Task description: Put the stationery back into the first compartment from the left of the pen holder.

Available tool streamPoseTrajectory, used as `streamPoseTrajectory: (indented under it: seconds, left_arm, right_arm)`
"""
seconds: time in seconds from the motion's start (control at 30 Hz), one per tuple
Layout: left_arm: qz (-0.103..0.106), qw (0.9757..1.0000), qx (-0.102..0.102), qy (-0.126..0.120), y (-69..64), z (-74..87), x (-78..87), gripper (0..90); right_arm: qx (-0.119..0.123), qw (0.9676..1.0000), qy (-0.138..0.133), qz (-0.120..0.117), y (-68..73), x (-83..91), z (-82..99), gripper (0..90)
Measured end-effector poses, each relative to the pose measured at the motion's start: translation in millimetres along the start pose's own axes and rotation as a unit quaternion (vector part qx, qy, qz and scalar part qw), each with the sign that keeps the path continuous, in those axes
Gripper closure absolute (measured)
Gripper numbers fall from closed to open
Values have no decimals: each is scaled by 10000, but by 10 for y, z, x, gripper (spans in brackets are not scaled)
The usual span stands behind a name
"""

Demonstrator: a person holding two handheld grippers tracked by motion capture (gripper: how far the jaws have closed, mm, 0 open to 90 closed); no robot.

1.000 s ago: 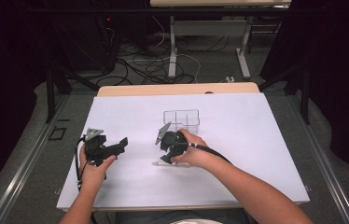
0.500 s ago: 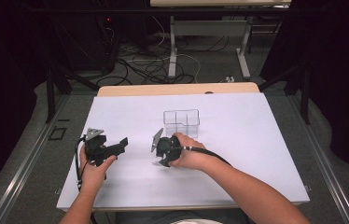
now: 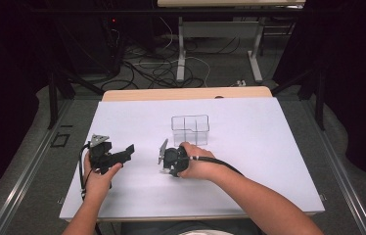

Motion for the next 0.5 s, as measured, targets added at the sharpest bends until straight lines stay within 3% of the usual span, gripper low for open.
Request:
streamPoseTrajectory:
  seconds: [0.5]
  left_arm:
    - [11, 10000, 2, -2, -1, 2, -4, 75]
  right_arm:
    - [166, 9996, 198, -106, 28, -61, 29, 722]
Point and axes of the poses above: each handheld gripper's, and its own axes: x roughly backward along the jaws, z roughly out of its underside, y roughly to its left, the point moved 7 cm from there along -x, roughly forward along the jaws, and after that the axes turned 15 degrees about -y, right-handed, at the moved point
